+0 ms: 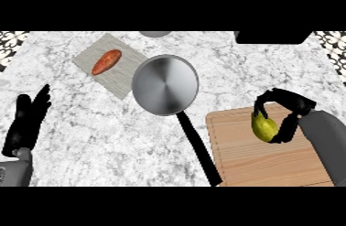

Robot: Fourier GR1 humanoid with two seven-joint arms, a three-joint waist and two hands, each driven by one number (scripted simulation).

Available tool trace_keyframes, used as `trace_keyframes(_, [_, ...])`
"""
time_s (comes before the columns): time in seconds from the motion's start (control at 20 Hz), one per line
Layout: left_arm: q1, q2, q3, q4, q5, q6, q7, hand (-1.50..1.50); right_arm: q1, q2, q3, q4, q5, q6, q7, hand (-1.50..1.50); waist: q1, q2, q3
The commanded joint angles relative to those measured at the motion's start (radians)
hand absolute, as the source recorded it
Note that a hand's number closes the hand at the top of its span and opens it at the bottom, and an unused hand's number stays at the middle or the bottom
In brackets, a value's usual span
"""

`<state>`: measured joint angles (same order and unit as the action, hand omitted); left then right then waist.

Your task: Pick the pear from the cutting board and place it in the pan

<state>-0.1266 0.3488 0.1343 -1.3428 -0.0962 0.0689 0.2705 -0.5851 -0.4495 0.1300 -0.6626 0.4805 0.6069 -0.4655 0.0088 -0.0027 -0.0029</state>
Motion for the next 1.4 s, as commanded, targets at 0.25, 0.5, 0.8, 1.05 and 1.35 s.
trace_keyframes(0.25, [-0.041, -0.01, -0.025, -0.001, -0.005, -0.024, -0.017, 0.0, -0.231, -0.176, 0.164, -0.09, 0.285, -0.25, -0.193, 1.5, 0.084, 0.028, 0.007])
trace_keyframes(0.5, [-0.06, -0.01, -0.022, 0.001, -0.016, -0.009, -0.008, 0.0, -0.272, -0.187, 0.055, -0.02, 0.231, -0.465, -0.444, 1.5, 0.07, 0.037, 0.011])
trace_keyframes(0.8, [-0.084, -0.011, -0.009, 0.06, -0.006, -0.022, -0.024, 0.0, -0.426, -0.13, -0.048, 0.106, 0.122, -0.444, -0.608, 1.5, 0.059, 0.031, 0.005])
trace_keyframes(1.05, [-0.052, -0.015, -0.017, 0.015, -0.017, -0.017, -0.014, 0.0, -0.518, -0.028, -0.037, 0.239, 0.144, -0.467, -0.587, 1.5, 0.06, 0.023, 0.005])
trace_keyframes(1.35, [-0.028, -0.028, -0.014, 0.043, -0.024, -0.014, -0.054, 0.0, -0.612, 0.121, -0.044, 0.331, 0.141, -0.448, -0.477, 1.5, 0.041, 0.016, 0.003])
